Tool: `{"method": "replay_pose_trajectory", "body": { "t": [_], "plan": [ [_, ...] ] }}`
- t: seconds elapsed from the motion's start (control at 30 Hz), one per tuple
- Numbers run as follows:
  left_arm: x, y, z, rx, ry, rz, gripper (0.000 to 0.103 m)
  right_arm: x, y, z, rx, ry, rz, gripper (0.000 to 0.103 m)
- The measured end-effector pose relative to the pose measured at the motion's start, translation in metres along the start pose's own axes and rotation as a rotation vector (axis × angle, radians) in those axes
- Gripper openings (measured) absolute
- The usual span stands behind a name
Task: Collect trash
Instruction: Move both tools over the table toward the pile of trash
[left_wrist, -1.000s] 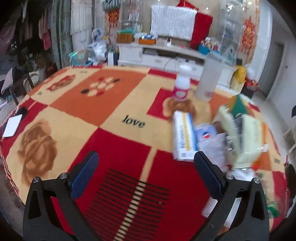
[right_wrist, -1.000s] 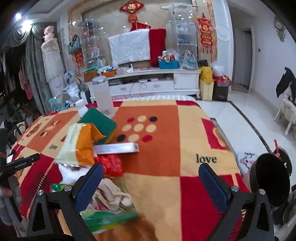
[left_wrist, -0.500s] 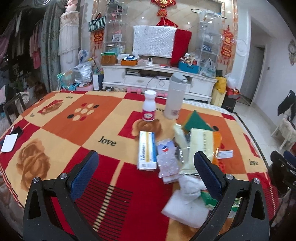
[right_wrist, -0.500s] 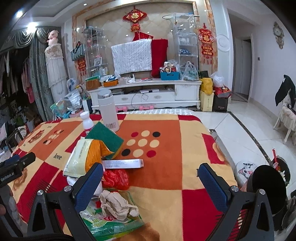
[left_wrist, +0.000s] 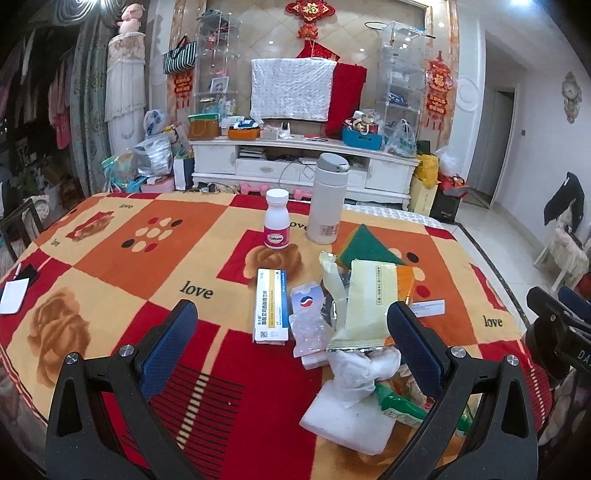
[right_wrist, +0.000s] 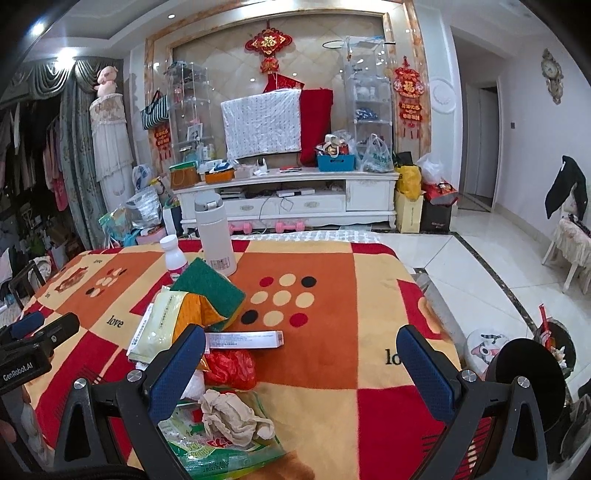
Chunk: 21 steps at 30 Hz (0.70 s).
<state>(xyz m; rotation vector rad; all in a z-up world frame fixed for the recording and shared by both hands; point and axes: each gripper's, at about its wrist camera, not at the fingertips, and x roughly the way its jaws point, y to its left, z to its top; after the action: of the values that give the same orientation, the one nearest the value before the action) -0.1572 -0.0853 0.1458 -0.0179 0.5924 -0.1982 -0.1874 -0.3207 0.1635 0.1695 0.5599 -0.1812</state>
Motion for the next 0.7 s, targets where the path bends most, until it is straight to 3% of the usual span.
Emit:
{"method": "replay_pose_trajectory", "body": {
  "t": [0.7],
  "plan": [
    [0.0022,-0.0054,0.0025,0.001,0.002,-0.021,0.102,0.0014,-0.0038,0.0042,-0.006,-0.003,-0.011,0.103]
  ]
}}
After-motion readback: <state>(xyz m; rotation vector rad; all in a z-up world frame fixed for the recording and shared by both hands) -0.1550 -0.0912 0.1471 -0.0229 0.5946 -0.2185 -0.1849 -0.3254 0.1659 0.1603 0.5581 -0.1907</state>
